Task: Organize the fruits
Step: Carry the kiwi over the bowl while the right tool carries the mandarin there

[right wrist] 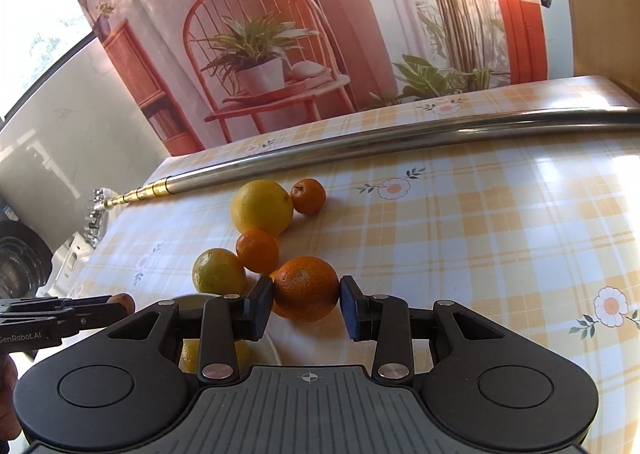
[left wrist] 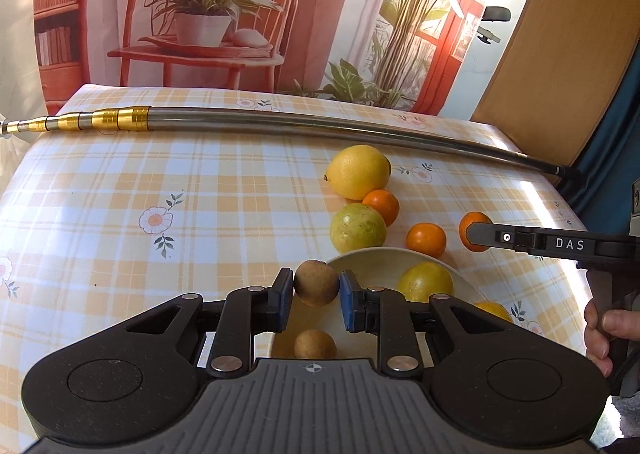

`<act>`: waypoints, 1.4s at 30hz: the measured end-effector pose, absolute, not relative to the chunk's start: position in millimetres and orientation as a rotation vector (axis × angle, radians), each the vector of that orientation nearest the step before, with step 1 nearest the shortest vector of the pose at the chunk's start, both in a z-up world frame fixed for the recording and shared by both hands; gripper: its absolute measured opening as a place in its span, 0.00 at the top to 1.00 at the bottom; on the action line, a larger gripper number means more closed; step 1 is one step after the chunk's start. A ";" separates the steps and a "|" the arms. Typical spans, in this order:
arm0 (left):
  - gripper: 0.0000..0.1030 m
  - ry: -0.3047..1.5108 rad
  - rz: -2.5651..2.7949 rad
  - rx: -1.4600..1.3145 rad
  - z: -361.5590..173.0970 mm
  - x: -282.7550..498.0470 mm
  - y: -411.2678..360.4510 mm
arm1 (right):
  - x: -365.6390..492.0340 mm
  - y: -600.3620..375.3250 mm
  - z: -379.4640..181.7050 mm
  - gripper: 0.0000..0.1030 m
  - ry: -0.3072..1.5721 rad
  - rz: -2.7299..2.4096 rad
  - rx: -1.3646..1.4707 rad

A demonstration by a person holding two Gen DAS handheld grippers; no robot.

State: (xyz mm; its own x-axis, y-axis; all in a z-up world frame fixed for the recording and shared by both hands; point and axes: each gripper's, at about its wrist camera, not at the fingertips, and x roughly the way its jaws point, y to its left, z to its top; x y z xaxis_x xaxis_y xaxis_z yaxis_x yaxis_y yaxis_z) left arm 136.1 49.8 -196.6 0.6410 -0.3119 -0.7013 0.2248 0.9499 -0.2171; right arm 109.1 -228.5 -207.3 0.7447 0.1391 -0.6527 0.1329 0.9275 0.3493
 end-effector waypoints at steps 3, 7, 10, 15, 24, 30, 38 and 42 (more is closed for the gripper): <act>0.75 0.826 -0.305 -0.121 -199.0 123.4 49.1 | 100.7 -219.8 -203.3 0.68 0.729 0.022 0.376; 0.74 0.828 -0.299 -0.123 -199.6 109.4 51.8 | 90.3 -211.4 -198.2 0.68 0.717 0.041 0.369; 0.74 0.820 -0.285 -0.124 -198.4 105.3 53.7 | 83.4 -207.4 -196.5 0.68 0.707 0.047 0.372; 0.74 0.805 -0.283 -0.122 -193.7 95.1 52.8 | 72.6 -203.8 -195.8 0.68 0.698 0.051 0.380; 0.74 0.836 -0.302 -0.095 -198.3 78.6 43.4 | 59.4 -199.0 -190.7 0.68 0.685 0.057 0.373; 0.74 0.838 -0.284 -0.122 -199.6 76.9 49.4 | 54.9 -197.2 -192.1 0.68 0.685 0.062 0.376; 0.74 0.828 -0.266 -0.116 -199.0 90.1 47.3 | 54.5 -195.6 -195.7 0.68 0.692 0.064 0.378; 0.74 0.833 -0.244 -0.082 -199.9 97.2 44.4 | 55.1 -195.8 -197.3 0.68 0.693 0.063 0.379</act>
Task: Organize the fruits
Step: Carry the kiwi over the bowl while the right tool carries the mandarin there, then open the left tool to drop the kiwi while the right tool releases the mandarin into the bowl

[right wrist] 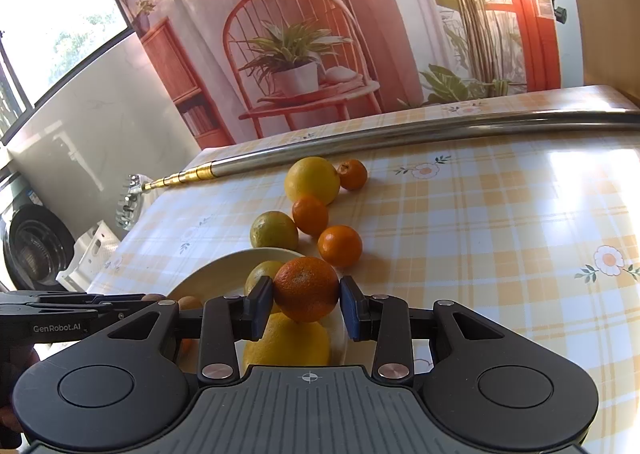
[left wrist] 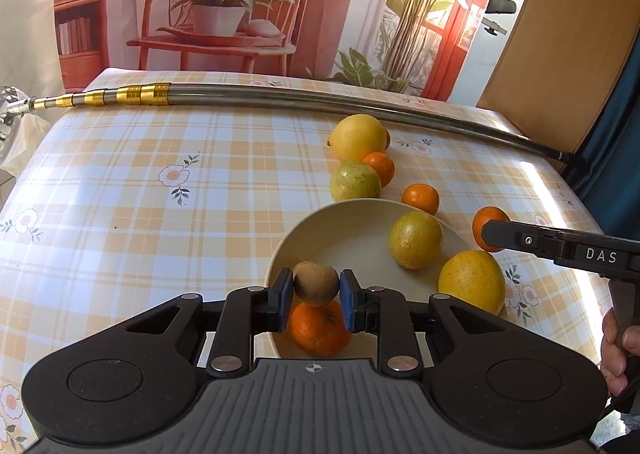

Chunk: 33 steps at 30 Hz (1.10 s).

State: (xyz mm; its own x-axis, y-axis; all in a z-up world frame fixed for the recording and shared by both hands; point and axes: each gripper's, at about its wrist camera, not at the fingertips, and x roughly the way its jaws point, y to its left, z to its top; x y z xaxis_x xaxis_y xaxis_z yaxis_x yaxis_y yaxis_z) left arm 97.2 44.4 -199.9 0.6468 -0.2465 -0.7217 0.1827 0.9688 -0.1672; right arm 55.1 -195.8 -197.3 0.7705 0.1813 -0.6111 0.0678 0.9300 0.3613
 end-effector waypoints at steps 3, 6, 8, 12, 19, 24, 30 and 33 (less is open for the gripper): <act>0.74 0.844 -0.244 -0.076 -203.5 100.0 44.4 | 55.9 -196.0 -197.4 0.68 0.693 0.061 0.380; 0.74 0.845 -0.234 -0.059 -207.1 100.6 43.1 | 60.5 -196.2 -199.7 0.68 0.697 0.062 0.370; 0.74 0.844 -0.230 -0.054 -208.5 100.4 42.3 | 65.0 -194.9 -202.1 0.68 0.696 0.061 0.349; 0.74 0.844 -0.221 -0.048 -210.6 100.8 41.3 | 73.8 -191.8 -207.1 0.68 0.713 0.068 0.328; 0.72 0.838 -0.214 -0.065 -211.0 98.2 41.7 | 74.7 -189.3 -211.6 0.67 0.733 0.074 0.325; 0.68 0.830 -0.222 -0.080 -211.8 94.7 42.4 | 73.7 -190.1 -211.9 0.67 0.733 0.075 0.327; 0.61 0.824 -0.230 -0.080 -213.9 91.8 39.2 | 72.0 -190.2 -211.6 0.66 0.731 0.072 0.330; 0.61 0.823 -0.232 -0.094 -214.2 90.6 40.4 | 70.4 -190.7 -211.5 0.65 0.730 0.068 0.331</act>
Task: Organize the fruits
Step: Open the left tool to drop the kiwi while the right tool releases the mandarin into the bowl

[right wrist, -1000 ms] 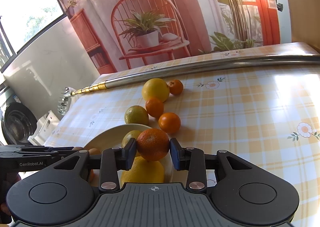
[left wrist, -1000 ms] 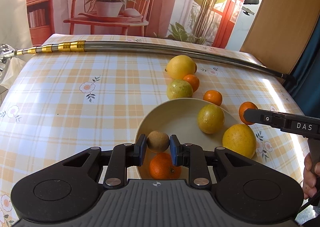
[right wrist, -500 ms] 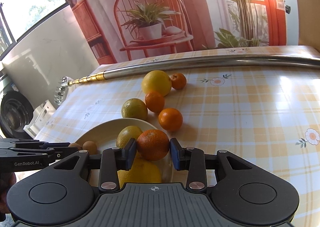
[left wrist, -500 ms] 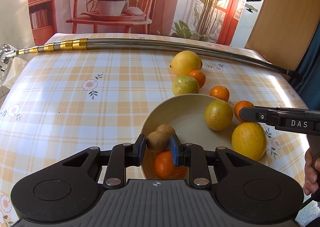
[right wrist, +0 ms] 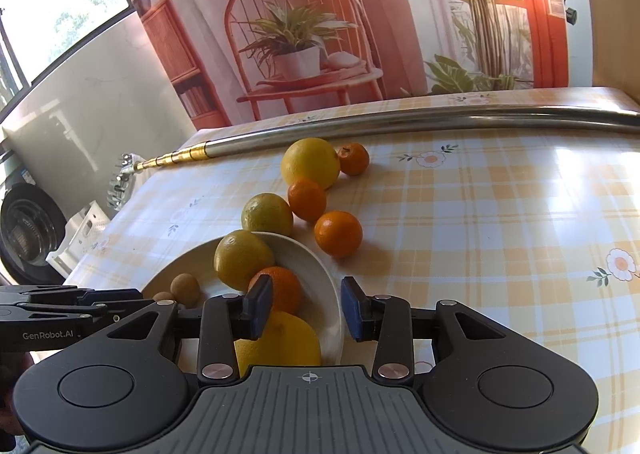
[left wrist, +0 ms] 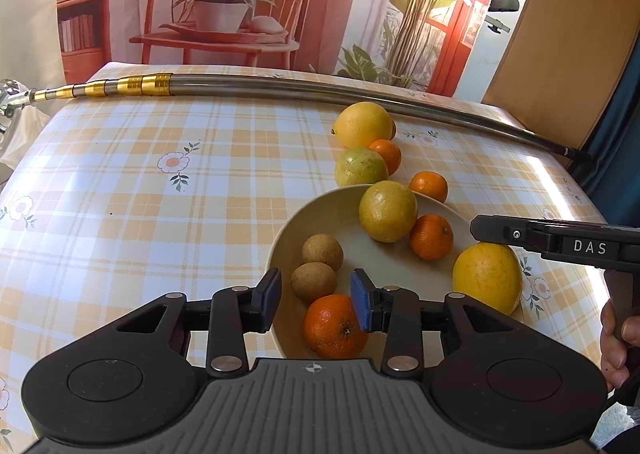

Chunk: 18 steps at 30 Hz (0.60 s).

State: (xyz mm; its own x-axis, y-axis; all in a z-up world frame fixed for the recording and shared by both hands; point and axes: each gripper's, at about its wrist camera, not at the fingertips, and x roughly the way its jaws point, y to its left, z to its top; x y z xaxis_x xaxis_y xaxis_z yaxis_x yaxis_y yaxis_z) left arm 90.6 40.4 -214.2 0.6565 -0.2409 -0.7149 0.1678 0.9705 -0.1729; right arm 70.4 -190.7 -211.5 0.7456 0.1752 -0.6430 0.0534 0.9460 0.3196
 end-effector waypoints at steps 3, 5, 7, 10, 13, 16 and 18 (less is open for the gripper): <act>0.60 0.824 -0.234 -0.098 -214.4 90.0 40.6 | 69.0 -190.5 -211.3 0.64 0.727 0.061 0.327; 0.60 0.823 -0.234 -0.095 -214.4 89.9 40.5 | 68.5 -191.3 -210.9 0.60 0.725 0.054 0.327; 0.60 0.823 -0.233 -0.093 -214.5 89.8 40.4 | 67.7 -192.3 -210.5 0.58 0.723 0.046 0.328; 0.59 0.823 -0.233 -0.093 -214.9 90.3 40.7 | 65.9 -194.2 -210.6 0.57 0.720 0.035 0.333; 0.59 0.823 -0.233 -0.092 -214.9 90.2 40.7 | 64.9 -195.5 -211.0 0.54 0.720 0.026 0.338; 0.58 0.823 -0.235 -0.094 -214.8 89.7 40.4 | 64.0 -196.3 -211.2 0.51 0.719 0.021 0.340; 0.57 0.823 -0.236 -0.095 -214.8 89.0 40.0 | 64.0 -196.7 -211.2 0.45 0.720 0.019 0.345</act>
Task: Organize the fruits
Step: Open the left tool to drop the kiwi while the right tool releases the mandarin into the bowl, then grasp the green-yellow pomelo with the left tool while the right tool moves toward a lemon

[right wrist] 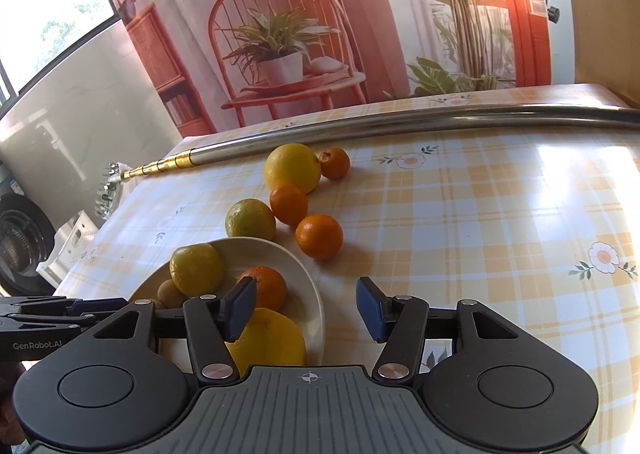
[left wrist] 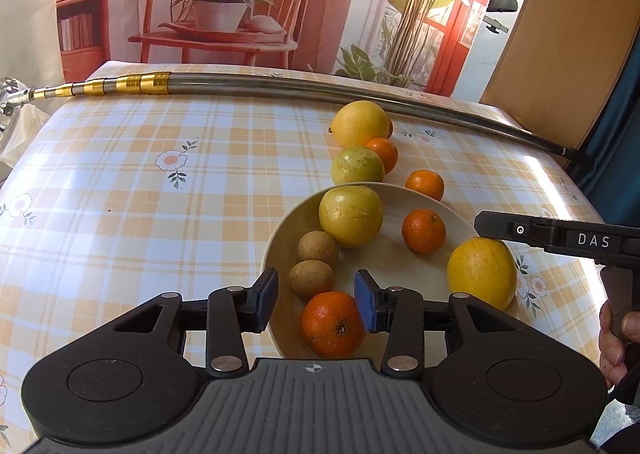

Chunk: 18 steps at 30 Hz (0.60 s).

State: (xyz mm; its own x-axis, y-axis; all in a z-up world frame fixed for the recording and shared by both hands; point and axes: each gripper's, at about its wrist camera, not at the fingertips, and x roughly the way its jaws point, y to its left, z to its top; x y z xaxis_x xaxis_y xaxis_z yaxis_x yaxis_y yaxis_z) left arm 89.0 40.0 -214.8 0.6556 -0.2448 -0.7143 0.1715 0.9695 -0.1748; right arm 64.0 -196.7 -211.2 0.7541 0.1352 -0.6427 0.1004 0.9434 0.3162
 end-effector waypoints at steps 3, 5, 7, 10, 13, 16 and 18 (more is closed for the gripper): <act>0.55 0.822 -0.239 -0.094 -214.5 88.0 39.2 | 62.6 -198.4 -210.3 0.32 0.712 0.022 0.361; 0.54 0.822 -0.242 -0.094 -214.2 87.8 39.1 | 62.2 -199.2 -209.6 0.28 0.710 0.023 0.364; 0.51 0.822 -0.248 -0.097 -213.6 87.2 38.8 | 62.0 -200.2 -208.8 0.17 0.708 0.024 0.368; 0.44 0.821 -0.260 -0.102 -212.3 87.1 38.6 | 60.8 -200.4 -206.3 0.07 0.696 0.024 0.370; 0.24 0.811 -0.251 -0.102 -209.5 86.3 38.1 | 60.2 -200.3 -203.3 0.06 0.689 0.023 0.365; 0.17 0.785 -0.214 -0.088 -204.0 86.5 39.8 | 59.8 -201.2 -200.7 0.00 0.684 0.015 0.358; 0.17 0.789 -0.214 -0.112 -200.0 89.9 43.7 | 59.7 -201.4 -198.5 0.00 0.678 -0.010 0.346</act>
